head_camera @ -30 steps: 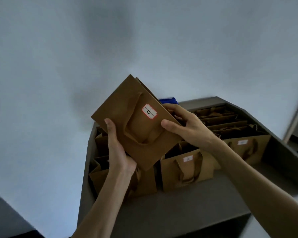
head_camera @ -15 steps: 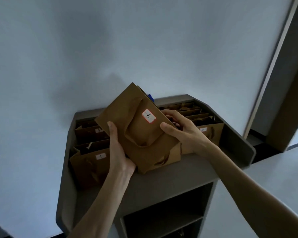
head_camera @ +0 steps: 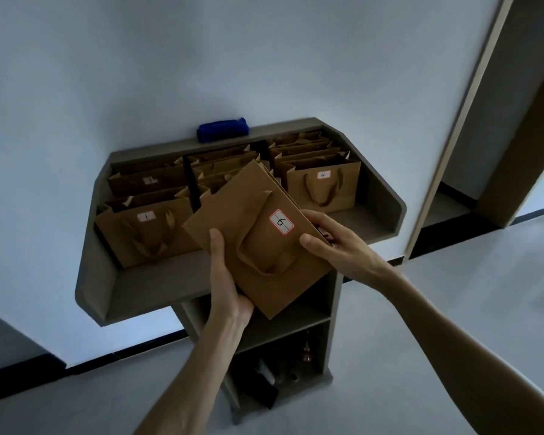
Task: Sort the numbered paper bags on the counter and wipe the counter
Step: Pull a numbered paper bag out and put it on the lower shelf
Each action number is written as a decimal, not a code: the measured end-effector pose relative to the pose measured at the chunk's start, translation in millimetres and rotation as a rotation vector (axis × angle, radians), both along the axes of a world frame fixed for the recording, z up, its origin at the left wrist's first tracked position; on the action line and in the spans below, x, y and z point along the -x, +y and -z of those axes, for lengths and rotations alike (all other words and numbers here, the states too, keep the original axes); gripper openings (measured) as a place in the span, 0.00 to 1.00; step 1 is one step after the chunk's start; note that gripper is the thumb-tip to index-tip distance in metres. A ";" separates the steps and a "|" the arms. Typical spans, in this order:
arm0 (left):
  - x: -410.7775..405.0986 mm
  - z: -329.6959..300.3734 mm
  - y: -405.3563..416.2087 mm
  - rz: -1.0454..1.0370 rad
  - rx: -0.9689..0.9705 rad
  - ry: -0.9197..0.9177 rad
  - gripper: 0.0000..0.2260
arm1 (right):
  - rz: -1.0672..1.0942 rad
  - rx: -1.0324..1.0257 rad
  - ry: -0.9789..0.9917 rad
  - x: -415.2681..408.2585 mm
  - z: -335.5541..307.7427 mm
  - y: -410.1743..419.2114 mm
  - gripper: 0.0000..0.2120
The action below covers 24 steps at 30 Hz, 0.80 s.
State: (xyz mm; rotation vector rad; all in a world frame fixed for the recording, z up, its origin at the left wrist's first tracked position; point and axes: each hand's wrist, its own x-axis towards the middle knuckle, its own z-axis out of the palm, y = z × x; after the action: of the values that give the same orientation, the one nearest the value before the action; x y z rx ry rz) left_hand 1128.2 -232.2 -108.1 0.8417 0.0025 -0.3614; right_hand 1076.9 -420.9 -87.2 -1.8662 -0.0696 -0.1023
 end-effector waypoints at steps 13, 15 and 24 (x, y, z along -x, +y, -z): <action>79.2 122.2 -13.7 0.082 -0.171 0.138 0.19 | -0.029 0.028 0.208 64.5 112.2 -30.6 0.20; 81.6 138.3 -14.5 0.119 -0.183 0.188 0.20 | -0.018 0.034 0.228 67.3 128.1 -33.9 0.20; 50.9 198.4 -16.3 0.222 -0.254 0.339 0.27 | 0.018 0.028 0.364 46.7 180.6 -38.5 0.22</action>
State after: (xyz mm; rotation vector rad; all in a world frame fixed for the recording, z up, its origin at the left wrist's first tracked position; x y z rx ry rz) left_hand 1077.3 -248.5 -306.5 1.0261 0.2765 -0.7212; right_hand 1030.2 -459.4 -267.8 -1.8862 0.1981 0.2269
